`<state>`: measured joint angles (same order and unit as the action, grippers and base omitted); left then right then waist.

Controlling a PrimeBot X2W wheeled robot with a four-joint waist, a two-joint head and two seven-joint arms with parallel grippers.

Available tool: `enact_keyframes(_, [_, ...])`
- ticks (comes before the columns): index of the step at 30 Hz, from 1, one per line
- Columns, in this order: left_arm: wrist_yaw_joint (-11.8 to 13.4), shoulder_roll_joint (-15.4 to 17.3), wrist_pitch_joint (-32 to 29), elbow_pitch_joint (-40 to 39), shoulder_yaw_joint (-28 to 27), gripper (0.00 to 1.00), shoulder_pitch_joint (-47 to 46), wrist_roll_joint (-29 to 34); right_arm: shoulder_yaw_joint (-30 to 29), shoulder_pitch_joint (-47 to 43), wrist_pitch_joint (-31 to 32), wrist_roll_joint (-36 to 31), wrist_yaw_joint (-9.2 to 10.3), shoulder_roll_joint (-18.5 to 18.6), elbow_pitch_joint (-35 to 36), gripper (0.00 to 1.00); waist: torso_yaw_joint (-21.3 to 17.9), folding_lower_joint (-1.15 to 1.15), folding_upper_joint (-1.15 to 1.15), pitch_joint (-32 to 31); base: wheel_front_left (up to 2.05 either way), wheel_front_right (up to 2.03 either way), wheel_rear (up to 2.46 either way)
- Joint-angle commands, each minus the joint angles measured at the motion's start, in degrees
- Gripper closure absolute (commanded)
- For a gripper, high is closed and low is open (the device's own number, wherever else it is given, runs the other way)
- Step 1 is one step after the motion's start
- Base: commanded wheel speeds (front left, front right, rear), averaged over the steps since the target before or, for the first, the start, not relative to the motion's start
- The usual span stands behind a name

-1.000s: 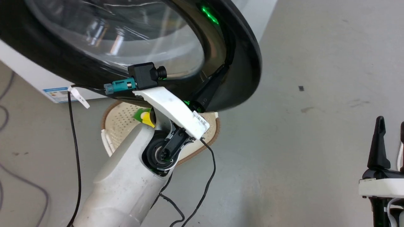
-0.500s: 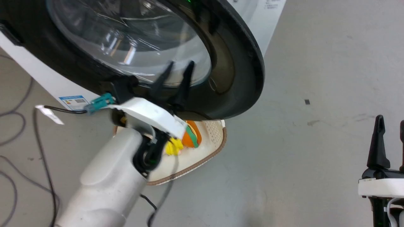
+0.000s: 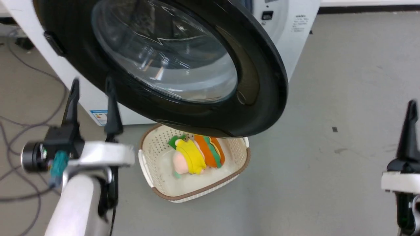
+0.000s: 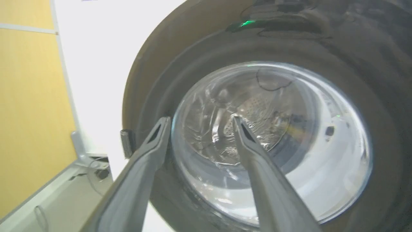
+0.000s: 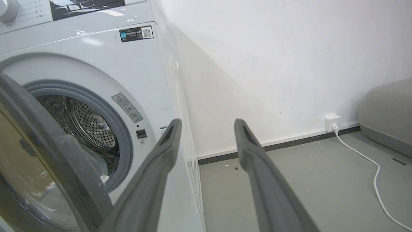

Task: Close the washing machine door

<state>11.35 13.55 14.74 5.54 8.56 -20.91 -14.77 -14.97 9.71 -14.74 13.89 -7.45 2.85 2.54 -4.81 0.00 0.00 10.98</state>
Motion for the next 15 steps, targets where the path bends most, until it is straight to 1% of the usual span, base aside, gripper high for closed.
enact_keyframes(1, [0.46,-0.22,0.25,-0.57,-0.43,0.00,1.80,0.86,0.00,1.17,-0.26,-0.63,-0.03,0.03,0.64,0.67,0.83,0.00,0.00,-0.81,0.00,0.00,0.00])
enact_keyframes(3, [0.48,-0.96,0.25,-1.65,-1.69,0.00,4.78,1.99,0.10,2.21,-0.26,-1.13,-0.03,0.03,2.05,1.00,1.57,0.00,0.00,-1.34,0.00,0.00,0.00])
enact_keyframes(6, [-0.62,-2.21,0.25,-3.57,-3.65,0.00,8.29,2.55,1.30,3.92,-0.26,-1.12,-0.03,0.03,4.42,1.00,2.62,0.00,0.00,-1.90,0.00,0.00,0.00])
enact_keyframes(8, [-1.93,-3.14,0.25,-4.73,-4.57,0.00,10.28,2.81,2.96,5.04,-0.26,-1.31,-0.03,0.03,6.15,1.00,3.37,0.00,0.00,-2.15,0.00,0.00,0.00])
enact_keyframes(12, [-4.32,-4.63,0.26,-5.62,-6.58,0.00,13.09,3.83,8.43,7.22,-0.26,-1.71,-0.03,0.03,9.56,1.00,4.72,0.00,0.00,-2.34,0.00,0.00,0.00])
enact_keyframes(15, [-5.01,-6.10,0.26,-5.89,-8.28,0.00,14.56,4.88,13.69,8.52,-0.26,-1.93,-0.03,0.46,11.38,1.00,5.57,0.00,0.00,-2.40,0.00,0.00,0.00])
